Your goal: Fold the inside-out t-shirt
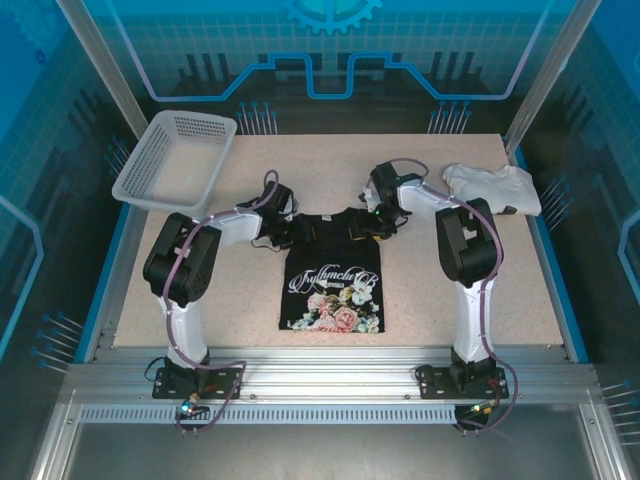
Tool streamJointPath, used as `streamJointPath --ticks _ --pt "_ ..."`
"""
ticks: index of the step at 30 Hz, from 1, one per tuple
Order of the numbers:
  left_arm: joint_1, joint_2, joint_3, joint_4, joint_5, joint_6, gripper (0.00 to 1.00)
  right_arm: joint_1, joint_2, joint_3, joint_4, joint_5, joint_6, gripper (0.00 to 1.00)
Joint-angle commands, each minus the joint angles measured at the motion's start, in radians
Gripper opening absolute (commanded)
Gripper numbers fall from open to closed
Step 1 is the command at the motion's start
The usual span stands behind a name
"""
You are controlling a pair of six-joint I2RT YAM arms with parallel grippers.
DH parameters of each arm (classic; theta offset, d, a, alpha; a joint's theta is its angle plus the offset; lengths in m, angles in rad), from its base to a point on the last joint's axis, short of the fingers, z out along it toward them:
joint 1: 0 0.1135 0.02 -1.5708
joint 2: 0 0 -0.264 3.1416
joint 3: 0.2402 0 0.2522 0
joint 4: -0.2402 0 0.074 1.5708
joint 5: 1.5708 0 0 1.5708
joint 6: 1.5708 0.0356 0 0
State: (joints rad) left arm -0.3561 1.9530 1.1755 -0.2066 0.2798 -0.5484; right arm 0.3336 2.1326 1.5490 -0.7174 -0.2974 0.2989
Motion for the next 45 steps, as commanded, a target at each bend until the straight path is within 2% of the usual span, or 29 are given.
streamJointPath --ticks 1,11,16,21,24,32,34,38,42,45 --pt "-0.014 0.044 -0.02 0.023 0.074 -0.007 0.31 0.032 0.027 -0.033 0.009 -0.083 0.035 0.42" --pt "0.036 0.029 -0.065 0.076 0.081 -0.015 0.0 0.023 -0.04 -0.108 0.138 -0.013 0.059 0.12" --pt "0.081 -0.014 -0.088 0.149 0.114 -0.029 0.0 0.01 -0.139 -0.18 0.285 -0.001 0.058 0.01" --pt "0.145 -0.063 -0.062 0.218 0.163 -0.064 0.0 -0.016 -0.205 -0.18 0.41 -0.021 0.08 0.0" --pt "0.18 -0.085 -0.004 0.233 0.174 -0.076 0.0 -0.043 -0.215 -0.117 0.442 -0.041 0.083 0.0" --pt "0.232 -0.11 0.309 0.196 0.163 -0.064 0.0 -0.086 -0.173 0.287 0.34 -0.091 0.045 0.0" --pt "0.231 -0.125 0.345 0.193 0.163 -0.057 0.0 -0.086 -0.183 0.337 0.316 -0.088 0.027 0.0" --pt "0.226 -0.171 0.267 0.237 0.177 -0.065 0.0 -0.086 -0.24 0.239 0.354 -0.1 0.019 0.0" --pt "0.215 -0.274 0.057 0.336 0.199 -0.112 0.0 -0.079 -0.351 0.019 0.422 -0.126 0.027 0.0" --pt "0.174 -0.389 -0.142 0.403 0.199 -0.119 0.0 -0.067 -0.468 -0.202 0.486 -0.145 0.048 0.0"
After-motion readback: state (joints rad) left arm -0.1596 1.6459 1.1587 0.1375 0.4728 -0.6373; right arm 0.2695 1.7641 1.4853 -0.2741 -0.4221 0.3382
